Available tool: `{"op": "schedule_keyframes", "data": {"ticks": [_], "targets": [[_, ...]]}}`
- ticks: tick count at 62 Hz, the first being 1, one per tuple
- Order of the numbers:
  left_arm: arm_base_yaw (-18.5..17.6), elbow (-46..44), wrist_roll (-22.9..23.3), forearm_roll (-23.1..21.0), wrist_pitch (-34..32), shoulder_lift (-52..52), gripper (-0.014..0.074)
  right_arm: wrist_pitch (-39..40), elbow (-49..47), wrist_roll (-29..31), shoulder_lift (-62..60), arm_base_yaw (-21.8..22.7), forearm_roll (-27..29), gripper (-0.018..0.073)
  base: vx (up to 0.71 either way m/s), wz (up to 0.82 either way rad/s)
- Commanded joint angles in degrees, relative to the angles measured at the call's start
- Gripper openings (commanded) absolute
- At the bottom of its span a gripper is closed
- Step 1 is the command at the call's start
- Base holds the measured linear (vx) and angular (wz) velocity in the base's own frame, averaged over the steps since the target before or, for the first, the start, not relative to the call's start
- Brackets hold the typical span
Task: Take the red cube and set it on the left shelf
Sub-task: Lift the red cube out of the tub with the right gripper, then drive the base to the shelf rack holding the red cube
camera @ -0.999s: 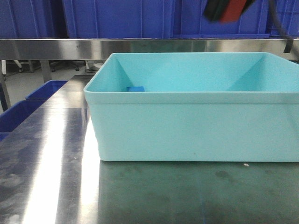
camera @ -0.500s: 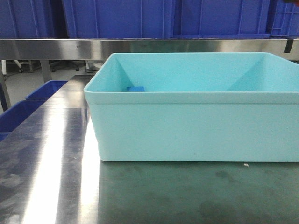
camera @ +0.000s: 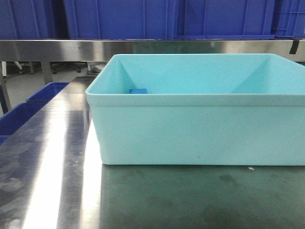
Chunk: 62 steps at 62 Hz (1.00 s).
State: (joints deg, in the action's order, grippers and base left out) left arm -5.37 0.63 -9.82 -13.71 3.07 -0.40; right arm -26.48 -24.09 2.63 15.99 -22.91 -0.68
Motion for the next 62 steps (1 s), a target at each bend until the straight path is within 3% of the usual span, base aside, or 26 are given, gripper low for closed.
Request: {"op": "schedule_keyframes", "data": {"ticks": [1, 40, 62], "targets": [[-0.39, 1.36, 0.01, -0.08, -4.86, -0.73, 0.0102, 6.63, -0.64, -0.08, -1.92, 0.09, -0.72, 0.0058, 0.00, 0.00], [-0.39, 1.36, 0.01, -0.08, -4.86, -0.73, 0.0102, 6.75, -0.58, -0.08, -2.52, 0.09, -0.72, 0.0058, -0.01, 0.04], [-0.39, 1.36, 0.01, -0.08, -4.86, -0.73, 0.0102, 6.75, -0.58, -0.08, -2.52, 0.09, -0.72, 0.0058, -0.06, 0.37]]}}
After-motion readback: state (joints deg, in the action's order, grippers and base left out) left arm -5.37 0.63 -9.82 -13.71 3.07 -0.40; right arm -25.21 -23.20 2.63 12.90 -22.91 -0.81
